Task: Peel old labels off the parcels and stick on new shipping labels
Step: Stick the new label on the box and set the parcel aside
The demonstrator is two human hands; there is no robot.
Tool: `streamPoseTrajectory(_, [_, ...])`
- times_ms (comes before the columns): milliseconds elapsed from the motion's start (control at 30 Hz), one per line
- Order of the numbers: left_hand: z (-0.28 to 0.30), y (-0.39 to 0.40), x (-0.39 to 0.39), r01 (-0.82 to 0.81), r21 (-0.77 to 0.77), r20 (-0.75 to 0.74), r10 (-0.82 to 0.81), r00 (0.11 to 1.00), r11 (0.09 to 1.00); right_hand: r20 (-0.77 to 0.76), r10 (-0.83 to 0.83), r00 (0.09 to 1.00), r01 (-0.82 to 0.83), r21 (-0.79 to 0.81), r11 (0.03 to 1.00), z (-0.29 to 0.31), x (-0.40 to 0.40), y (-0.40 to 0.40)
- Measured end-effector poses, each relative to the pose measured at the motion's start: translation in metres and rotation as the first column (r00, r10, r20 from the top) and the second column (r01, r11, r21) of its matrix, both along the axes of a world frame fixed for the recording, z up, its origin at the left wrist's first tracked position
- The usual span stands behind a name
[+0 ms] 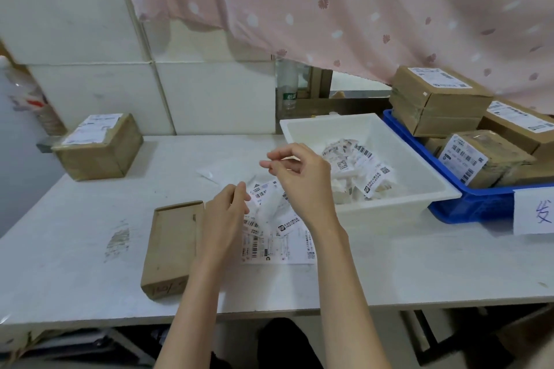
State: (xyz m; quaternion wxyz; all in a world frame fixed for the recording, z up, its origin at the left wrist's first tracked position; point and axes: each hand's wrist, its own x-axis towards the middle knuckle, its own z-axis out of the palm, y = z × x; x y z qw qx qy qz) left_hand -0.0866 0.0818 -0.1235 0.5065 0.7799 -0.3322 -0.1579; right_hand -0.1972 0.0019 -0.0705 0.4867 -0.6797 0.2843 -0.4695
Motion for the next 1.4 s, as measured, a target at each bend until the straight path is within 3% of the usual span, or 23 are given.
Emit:
streamPoseTrajectory(167, [-0.004, 0.006, 0.016, -0.102, 0.136, 0.199, 0.074, 0.977, 0.985, -0.341, 0.013, 0.94, -0.019, -0.015, 1.0, -0.036, 0.021, 0.003])
streamPoseTrajectory(267, [-0.016, 0.005, 0.022, -0.189, 0.128, 0.302, 0.144, 0.942, 0.974, -0.502, 0.058, 0.863, -0.085, -0.031, 0.996, -0.057, 0.026, 0.008])
streamPoseTrajectory(367, [-0.026, 0.006, 0.021, -0.217, 0.219, 0.342, 0.134, 0.93, 0.951, -0.688, -0.057, 0.724, -0.077, -0.163, 0.984, -0.068, 0.025, 0.012])
streamPoseTrajectory(433, [-0.029, 0.006, 0.018, -0.207, 0.287, 0.328, 0.107, 0.938, 0.935, -0.733, -0.166, 0.66, -0.049, -0.263, 0.964, -0.07, 0.024, 0.013])
streamPoseTrajectory(500, [-0.033, 0.006, 0.016, -0.198, 0.306, 0.328, 0.092, 0.94, 0.931, -0.741, -0.178, 0.648, -0.006, -0.239, 0.971, -0.072, 0.023, 0.013])
streamPoseTrajectory(667, [-0.035, 0.002, 0.013, -0.165, 0.298, 0.322, 0.063, 0.945, 0.94, -0.653, -0.186, 0.734, 0.108, -0.158, 0.981, -0.077, 0.022, 0.011])
streamPoseTrajectory(800, [-0.036, -0.002, 0.007, -0.175, 0.276, 0.332, 0.077, 0.94, 0.945, -0.451, -0.137, 0.882, 0.111, -0.083, 0.99, -0.078, 0.029, 0.012])
streamPoseTrajectory(933, [-0.042, -0.005, 0.002, -0.243, 0.247, 0.374, 0.139, 0.917, 0.938, -0.315, -0.038, 0.948, 0.05, 0.033, 0.998, -0.08, 0.03, 0.013])
streamPoseTrajectory(1100, [-0.043, -0.004, 0.0, -0.237, 0.228, 0.394, 0.133, 0.909, 0.945, -0.425, 0.023, 0.905, -0.016, 0.019, 1.0, -0.09, 0.025, 0.011])
streamPoseTrajectory(1200, [-0.042, -0.004, 0.001, -0.217, 0.206, 0.382, 0.125, 0.916, 0.954, -0.491, -0.016, 0.871, 0.002, -0.028, 1.0, -0.094, 0.025, 0.007])
streamPoseTrajectory(1400, [-0.043, -0.004, 0.003, -0.238, 0.219, 0.384, 0.14, 0.913, 0.946, -0.484, -0.147, 0.862, 0.061, -0.19, 0.98, -0.1, 0.023, 0.006])
